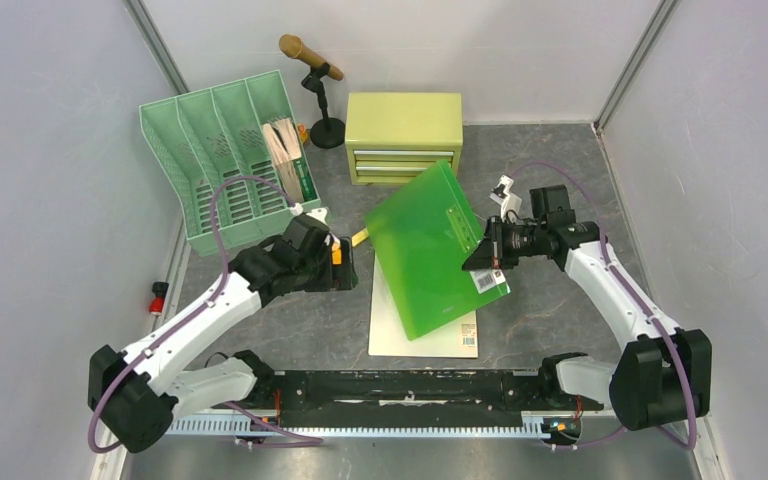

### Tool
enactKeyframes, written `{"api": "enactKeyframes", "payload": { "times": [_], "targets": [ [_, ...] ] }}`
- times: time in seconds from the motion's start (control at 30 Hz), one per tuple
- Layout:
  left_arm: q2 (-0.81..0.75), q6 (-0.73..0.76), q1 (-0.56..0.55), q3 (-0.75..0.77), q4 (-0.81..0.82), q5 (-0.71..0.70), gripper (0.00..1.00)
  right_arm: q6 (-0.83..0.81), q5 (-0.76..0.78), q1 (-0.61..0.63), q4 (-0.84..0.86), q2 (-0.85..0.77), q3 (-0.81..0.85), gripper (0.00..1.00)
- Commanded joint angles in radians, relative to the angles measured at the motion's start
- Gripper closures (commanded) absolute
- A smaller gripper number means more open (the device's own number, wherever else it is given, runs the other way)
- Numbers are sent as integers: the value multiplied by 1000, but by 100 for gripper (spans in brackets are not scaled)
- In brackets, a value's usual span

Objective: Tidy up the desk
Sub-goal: Pick up the folder from the center of the board.

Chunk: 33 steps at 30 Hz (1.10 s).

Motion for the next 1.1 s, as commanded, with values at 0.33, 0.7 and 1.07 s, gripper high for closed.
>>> {"api": "enactKeyframes", "payload": {
  "times": [0.33,0.7,1.07],
  "targets": [
    [3,29,99,-78,39,211,0,-25,-31,32,-35,-23,132,100],
    [-31,-65,358,-237,286,637,0,175,-74,123,182,-71,38,100],
    [-134,-156,645,-323,470,955,0,215,-76,169,228,-100,17,100]
  ]
}}
